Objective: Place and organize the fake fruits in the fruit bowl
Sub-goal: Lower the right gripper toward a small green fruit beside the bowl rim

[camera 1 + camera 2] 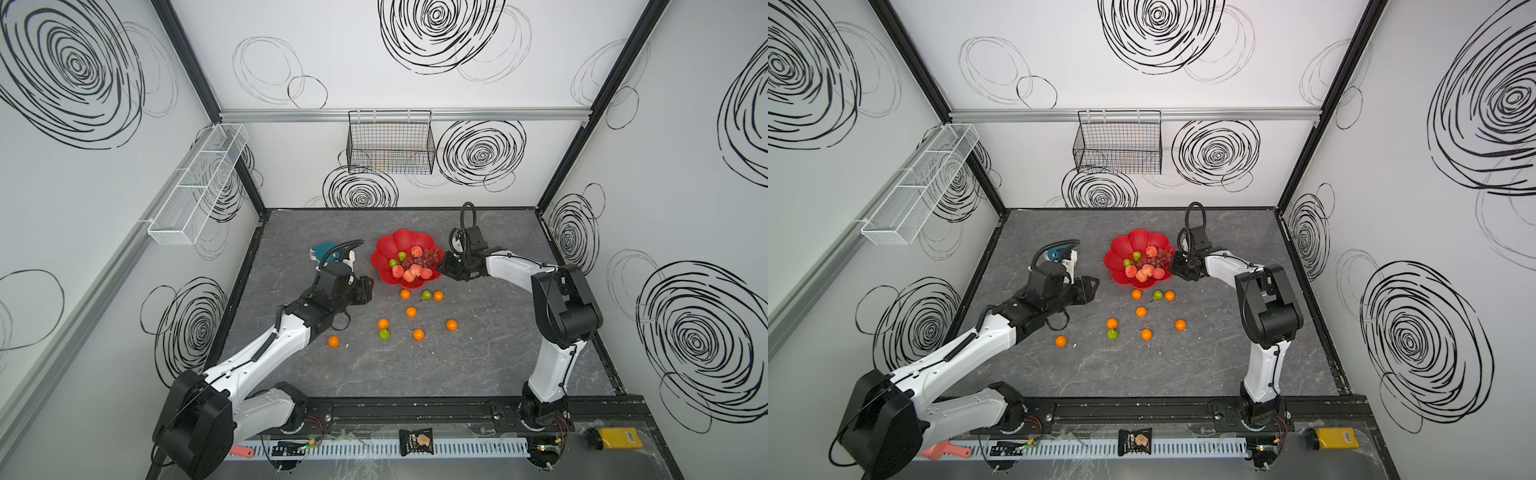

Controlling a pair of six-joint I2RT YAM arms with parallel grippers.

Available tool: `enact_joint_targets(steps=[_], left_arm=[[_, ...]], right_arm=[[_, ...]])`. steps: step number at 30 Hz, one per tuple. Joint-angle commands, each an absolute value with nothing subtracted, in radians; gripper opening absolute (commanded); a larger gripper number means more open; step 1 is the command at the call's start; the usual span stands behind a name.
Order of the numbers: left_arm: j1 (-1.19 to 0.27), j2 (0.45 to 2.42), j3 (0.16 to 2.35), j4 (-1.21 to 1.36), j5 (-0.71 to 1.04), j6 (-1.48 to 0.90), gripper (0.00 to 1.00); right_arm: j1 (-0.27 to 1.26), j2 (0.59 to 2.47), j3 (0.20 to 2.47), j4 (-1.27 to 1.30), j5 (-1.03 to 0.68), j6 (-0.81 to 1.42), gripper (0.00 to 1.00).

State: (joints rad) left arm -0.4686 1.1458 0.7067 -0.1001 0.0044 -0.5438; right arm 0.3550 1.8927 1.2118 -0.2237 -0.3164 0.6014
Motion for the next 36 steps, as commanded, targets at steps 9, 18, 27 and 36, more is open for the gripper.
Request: enact_joint_targets(steps=[9,18,27,36], left_arm=[[-0.44,1.091,0.687,-0.124,-0.002,-0.551,0.56],[-0.423,1.046,0.678,-0.167,-0.016,-0.557,0.55],[-0.417,1.012,0.658,-0.193,-0.013,-0.56,0.55],[-0.417,0.982,0.634,-0.205,-0.011,-0.568,0.55]], right_arm=[[0.38,1.928,1.265,-0.24,-0.322,0.591,0.15],[0.432,1.949,1.301,-0.25,-0.335,0.586,0.1],[0.514,1.977,1.352,-0.297,-0.37,0.559,0.1],[0.524,1.898,1.251,-0.31,-0.365,0.545,0.1]])
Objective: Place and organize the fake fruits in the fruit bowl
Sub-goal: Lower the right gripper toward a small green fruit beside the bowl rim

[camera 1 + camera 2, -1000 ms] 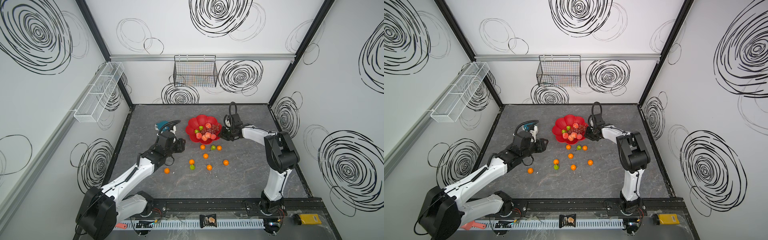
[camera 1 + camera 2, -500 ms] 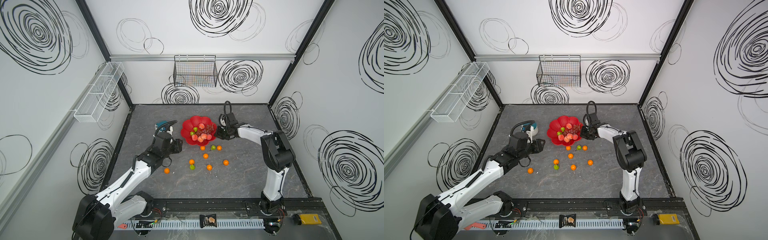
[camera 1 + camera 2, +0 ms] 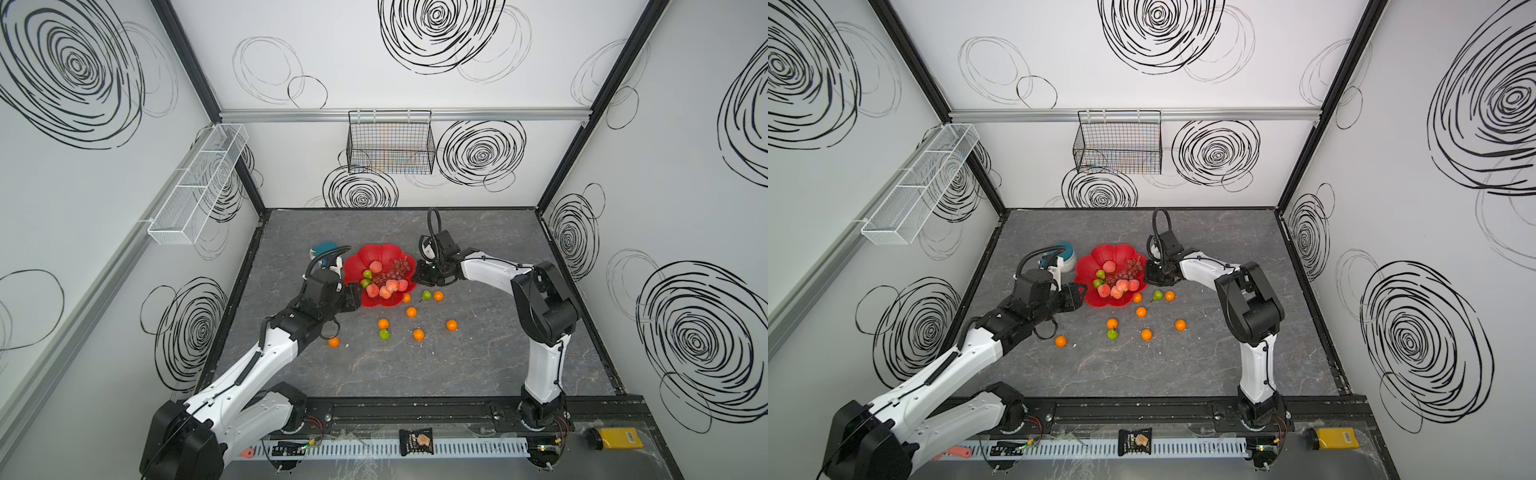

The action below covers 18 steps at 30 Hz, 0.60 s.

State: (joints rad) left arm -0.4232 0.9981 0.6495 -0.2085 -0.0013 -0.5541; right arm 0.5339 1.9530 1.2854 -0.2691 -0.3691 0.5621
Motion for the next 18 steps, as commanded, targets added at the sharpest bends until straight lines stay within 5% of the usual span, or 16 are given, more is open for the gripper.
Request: enact_joint_targets(steps=[1,18], left_arm=[[-0.417,0.981,0.632,-0.203,-0.009,-0.57,0.55],[-0.423,0.985,0.622,-0.217,-0.011,-0.583,0.56]], right_arm=[[0.519,1.884,1.237,-0.31,-0.364,0.545,0.1],[0.499,1.785,1.135,-0.328,-0.356,0.525,0.11]])
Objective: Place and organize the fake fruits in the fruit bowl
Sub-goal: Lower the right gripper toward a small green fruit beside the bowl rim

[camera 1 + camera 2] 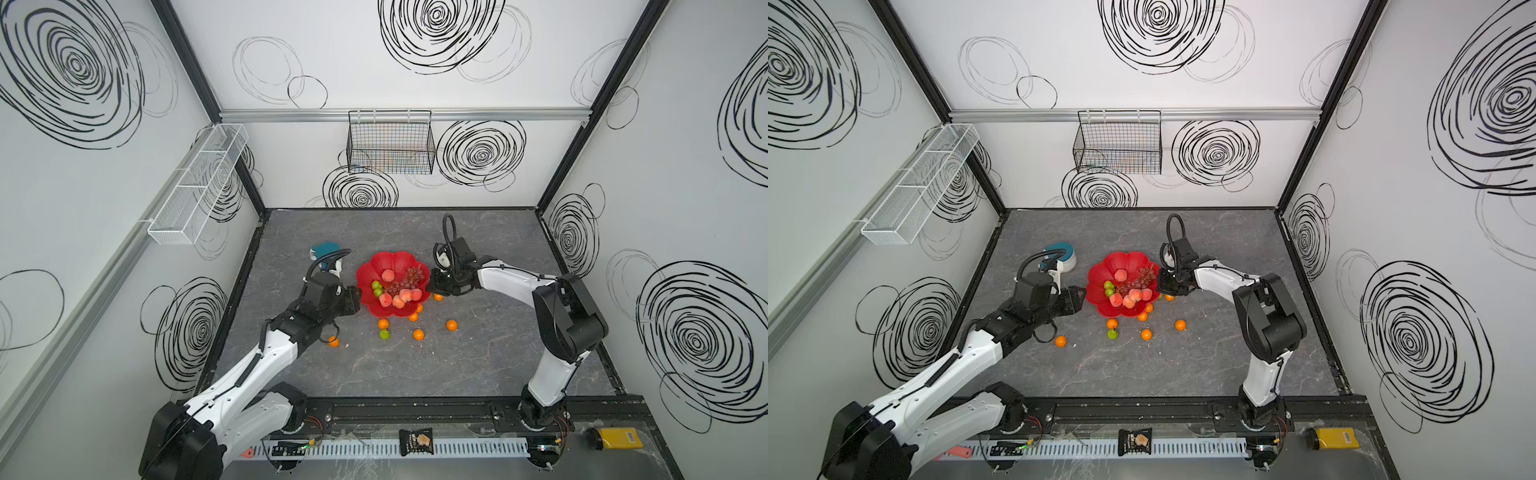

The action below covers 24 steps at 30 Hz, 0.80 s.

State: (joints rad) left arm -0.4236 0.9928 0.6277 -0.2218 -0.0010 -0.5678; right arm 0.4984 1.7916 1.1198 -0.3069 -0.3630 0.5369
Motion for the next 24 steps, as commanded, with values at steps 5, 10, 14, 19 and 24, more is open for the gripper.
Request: enact_joint_targets(steps=[5,10,14,19,24], left_arm=[[-0.421,0.975,0.623,-0.25,-0.037,-0.589,0.61],[-0.419,0.965,0.626,-0.292,-0.069,-0.58,0.62],[-0.414,0.958,0.627,-0.316,-0.092,-0.581,0.63],[-0.414,0.962,0.633,-0.328,-0.089,-0.567,0.64],[-0.465,0.96,0.615,-0.243,0.003,-0.55,0.64]], right_arm=[[0.517,1.841,1.205,-0.334,-0.368,0.53,0.13],[0.529,1.889,1.258,-0.342,-0.367,0.531,0.14],[0.53,1.911,1.28,-0.349,-0.367,0.529,0.16],[0.528,1.889,1.282,-0.364,-0.341,0.522,0.22],[0.528,1.836,1.259,-0.387,-0.297,0.501,0.3]])
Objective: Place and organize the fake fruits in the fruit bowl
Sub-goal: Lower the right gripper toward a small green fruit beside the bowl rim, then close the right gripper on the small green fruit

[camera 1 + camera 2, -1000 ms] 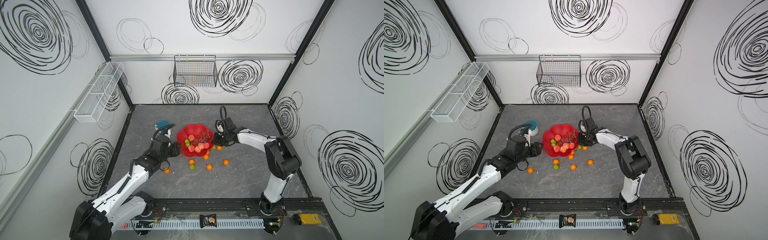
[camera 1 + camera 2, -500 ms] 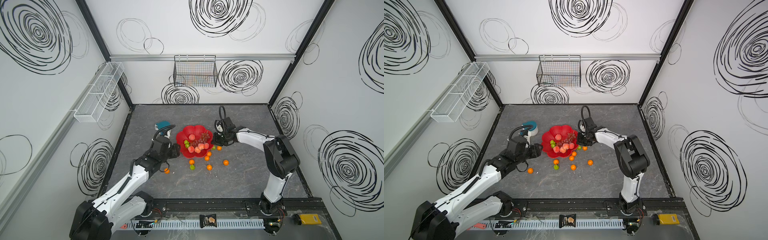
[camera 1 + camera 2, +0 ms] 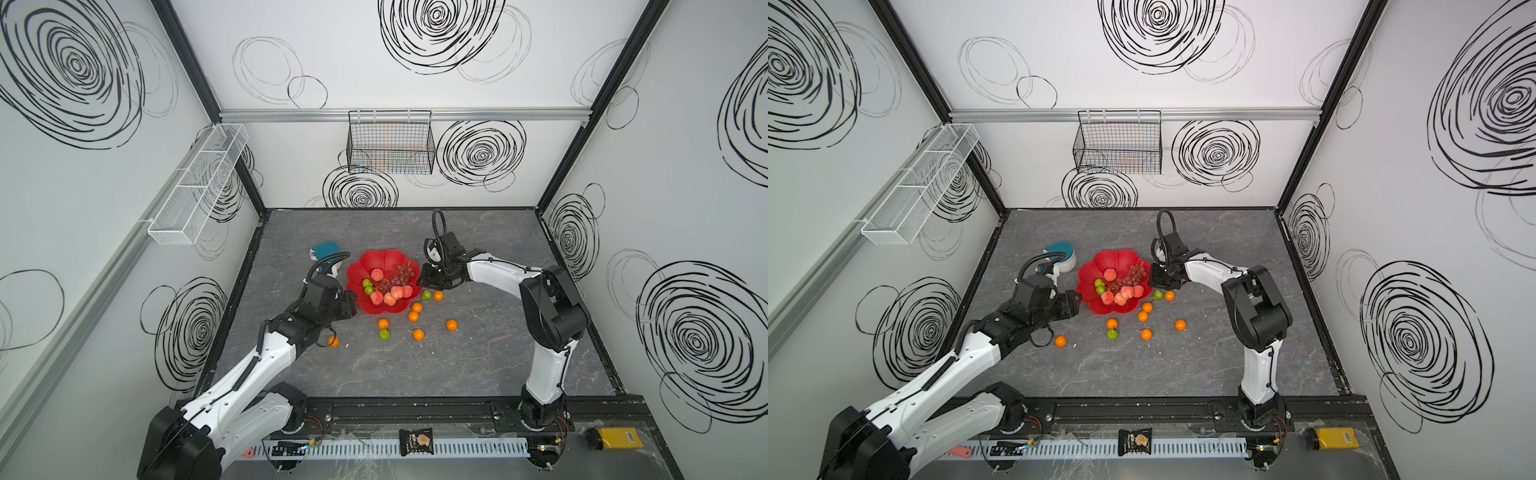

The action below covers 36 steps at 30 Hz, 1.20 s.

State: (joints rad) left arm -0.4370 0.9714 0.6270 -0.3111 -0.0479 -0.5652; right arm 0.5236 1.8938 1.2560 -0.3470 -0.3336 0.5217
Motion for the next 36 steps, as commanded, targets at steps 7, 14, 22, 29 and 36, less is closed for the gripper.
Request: enact_joint_targets(steps=[7,14,22,29,36], left_arm=[[-0.643,0.981,0.594,-0.074,0.003,-0.581,0.68],[-0.715,1.039,0.538,0.095,0.024,-0.684,0.67],[-0.734,1.065,0.529,0.137,0.02,-0.713,0.67],[-0.733,1.047,0.527,0.108,0.008,-0.703,0.67],[-0.73,1.043,0.52,0.111,0.009,-0.704,0.67]], right_arm=[[0.53,1.739,1.138,-0.337,-0.269,0.455,0.37],[0.552,1.689,1.036,-0.3,-0.226,0.383,0.39],[0.575,1.723,1.05,-0.298,-0.21,0.356,0.4],[0.58,1.765,1.084,-0.301,-0.196,0.361,0.4],[0.584,1.803,1.12,-0.317,-0.157,0.363,0.4]])
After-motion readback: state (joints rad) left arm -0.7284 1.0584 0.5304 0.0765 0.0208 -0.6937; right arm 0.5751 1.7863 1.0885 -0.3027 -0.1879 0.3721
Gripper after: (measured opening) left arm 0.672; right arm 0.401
